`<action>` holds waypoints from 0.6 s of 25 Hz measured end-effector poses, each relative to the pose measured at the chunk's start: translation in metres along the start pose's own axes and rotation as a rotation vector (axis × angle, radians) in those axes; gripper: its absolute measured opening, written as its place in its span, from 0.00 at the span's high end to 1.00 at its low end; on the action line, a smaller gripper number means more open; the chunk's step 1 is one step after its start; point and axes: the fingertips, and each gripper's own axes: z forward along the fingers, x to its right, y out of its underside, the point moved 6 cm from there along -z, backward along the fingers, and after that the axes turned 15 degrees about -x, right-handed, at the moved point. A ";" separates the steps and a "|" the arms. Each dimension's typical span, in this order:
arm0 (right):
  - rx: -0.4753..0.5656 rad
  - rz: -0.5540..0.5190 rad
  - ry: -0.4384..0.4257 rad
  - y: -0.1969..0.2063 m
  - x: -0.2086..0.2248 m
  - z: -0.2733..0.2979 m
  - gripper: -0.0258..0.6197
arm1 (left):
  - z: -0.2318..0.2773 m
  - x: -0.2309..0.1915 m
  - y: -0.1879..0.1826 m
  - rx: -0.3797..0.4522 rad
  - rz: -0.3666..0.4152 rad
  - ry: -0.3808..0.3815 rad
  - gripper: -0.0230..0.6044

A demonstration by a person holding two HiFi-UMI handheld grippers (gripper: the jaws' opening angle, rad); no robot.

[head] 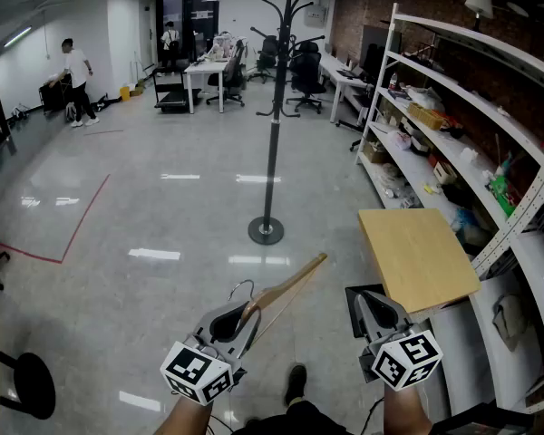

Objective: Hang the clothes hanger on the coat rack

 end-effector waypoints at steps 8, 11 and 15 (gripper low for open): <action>0.039 -0.010 -0.061 -0.033 0.077 0.072 0.95 | 0.088 -0.033 -0.040 -0.024 0.047 -0.048 0.88; 0.052 -0.002 -0.091 -0.051 0.113 0.096 0.95 | 0.124 -0.042 -0.063 -0.031 0.047 -0.060 0.88; 0.077 -0.002 -0.110 -0.069 0.151 0.126 0.95 | 0.160 -0.055 -0.081 -0.040 0.074 -0.074 0.88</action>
